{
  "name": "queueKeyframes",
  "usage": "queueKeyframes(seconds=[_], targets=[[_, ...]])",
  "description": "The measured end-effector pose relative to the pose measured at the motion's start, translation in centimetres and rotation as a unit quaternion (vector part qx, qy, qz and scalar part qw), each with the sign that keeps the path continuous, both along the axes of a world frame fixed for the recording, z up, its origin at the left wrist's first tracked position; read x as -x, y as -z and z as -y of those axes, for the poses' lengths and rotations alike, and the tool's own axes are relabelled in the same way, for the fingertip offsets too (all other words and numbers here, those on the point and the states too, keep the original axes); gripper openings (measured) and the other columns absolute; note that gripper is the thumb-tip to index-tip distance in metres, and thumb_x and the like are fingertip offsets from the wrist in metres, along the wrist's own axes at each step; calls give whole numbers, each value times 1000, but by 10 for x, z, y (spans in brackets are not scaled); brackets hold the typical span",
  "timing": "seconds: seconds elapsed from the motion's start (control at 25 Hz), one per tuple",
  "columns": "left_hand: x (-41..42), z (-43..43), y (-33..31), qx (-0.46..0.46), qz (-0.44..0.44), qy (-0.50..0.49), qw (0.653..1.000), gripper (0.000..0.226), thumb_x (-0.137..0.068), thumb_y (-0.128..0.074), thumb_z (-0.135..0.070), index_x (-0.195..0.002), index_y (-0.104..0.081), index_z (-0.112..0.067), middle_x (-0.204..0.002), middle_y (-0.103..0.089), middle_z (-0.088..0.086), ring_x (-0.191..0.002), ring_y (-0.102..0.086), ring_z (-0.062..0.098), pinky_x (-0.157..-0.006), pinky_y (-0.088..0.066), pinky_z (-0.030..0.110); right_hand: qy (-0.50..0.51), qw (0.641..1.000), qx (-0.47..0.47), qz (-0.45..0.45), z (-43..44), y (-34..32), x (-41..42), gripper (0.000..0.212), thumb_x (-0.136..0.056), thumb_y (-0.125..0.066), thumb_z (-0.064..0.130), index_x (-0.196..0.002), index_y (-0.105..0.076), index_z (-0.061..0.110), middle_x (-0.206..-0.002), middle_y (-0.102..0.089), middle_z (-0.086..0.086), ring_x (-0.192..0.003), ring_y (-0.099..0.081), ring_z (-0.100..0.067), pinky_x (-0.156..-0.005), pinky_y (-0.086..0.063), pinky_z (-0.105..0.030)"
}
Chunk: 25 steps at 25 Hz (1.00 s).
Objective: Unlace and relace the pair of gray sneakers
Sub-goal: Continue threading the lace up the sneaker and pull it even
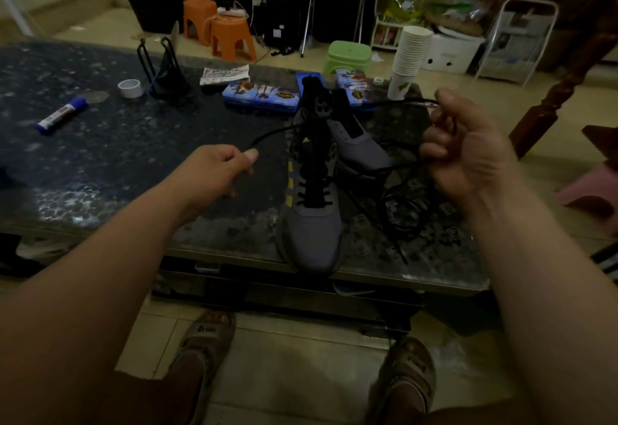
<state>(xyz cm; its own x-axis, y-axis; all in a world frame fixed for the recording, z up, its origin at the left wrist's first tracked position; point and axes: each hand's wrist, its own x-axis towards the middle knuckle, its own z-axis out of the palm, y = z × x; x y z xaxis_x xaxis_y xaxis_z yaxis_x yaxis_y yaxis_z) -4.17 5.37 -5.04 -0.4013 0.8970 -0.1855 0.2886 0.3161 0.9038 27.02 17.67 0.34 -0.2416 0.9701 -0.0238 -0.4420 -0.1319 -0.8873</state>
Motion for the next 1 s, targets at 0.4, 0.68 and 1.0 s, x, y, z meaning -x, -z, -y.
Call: queueKeyframes(seconds=[0.4,0.68,1.0], targets=[[-122,-8,-9,-60,57,158,984,24,-105,-57,-40,-105,-67,-17,-63,-64,-7,-52,-53,10,-52,-51,27,-131,972,90,171,38,27,49,11,-103,-52,3,-103,-61,9,-77,-70,-5,-61,-60,-11,-51,-45,-20],[-111,-15,-7,-29,231,44,972,42,-105,-52,-50,-95,-70,-13,-75,-65,7,-55,-48,20,-52,-44,31,-226,953,37,199,51,28,47,15,-98,-55,-2,-102,-60,11,-88,-73,-8,-50,-41,-7,-41,-25,-17],[-110,-2,-1,-120,-274,201,933,21,-105,-52,-32,-93,-65,-20,-85,-66,-3,-79,-62,16,-71,-52,39,-180,954,121,205,59,26,58,34,-108,-46,30,-107,-69,5,-90,-73,-10,-85,-69,-22,-79,-54,-33]])
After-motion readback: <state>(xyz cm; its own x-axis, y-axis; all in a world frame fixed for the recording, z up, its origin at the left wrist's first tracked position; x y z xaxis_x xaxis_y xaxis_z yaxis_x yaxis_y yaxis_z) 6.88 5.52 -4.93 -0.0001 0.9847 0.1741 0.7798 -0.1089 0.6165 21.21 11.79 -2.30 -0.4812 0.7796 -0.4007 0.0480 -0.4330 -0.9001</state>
